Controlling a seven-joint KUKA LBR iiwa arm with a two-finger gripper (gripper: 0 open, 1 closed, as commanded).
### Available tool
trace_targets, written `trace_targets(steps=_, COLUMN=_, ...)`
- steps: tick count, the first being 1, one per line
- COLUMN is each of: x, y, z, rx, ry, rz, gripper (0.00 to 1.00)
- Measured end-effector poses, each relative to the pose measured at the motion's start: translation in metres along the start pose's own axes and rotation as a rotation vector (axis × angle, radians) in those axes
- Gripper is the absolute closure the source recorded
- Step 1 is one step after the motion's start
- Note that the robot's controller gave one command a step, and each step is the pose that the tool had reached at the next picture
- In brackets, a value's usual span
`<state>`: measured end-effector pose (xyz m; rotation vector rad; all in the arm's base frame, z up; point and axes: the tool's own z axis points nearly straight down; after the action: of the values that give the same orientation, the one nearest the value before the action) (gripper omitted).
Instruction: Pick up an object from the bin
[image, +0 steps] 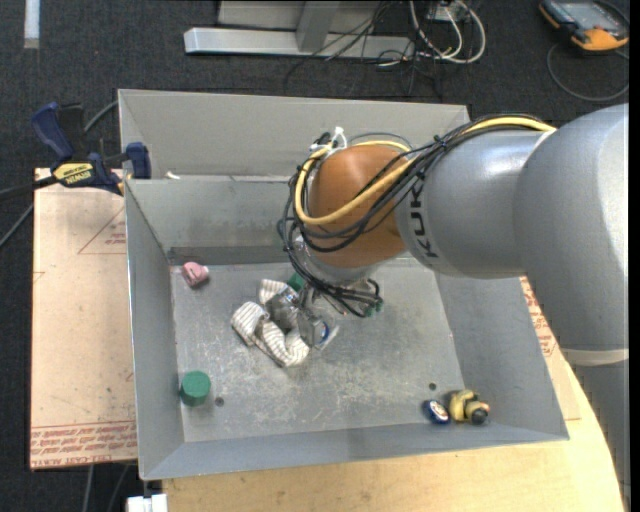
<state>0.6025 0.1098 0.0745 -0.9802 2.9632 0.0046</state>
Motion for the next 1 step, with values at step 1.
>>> trace_targets(steps=1, x=0.0001, y=0.0000, z=0.0000, rx=0.000, ry=0.000, rz=0.000, gripper=1.00)
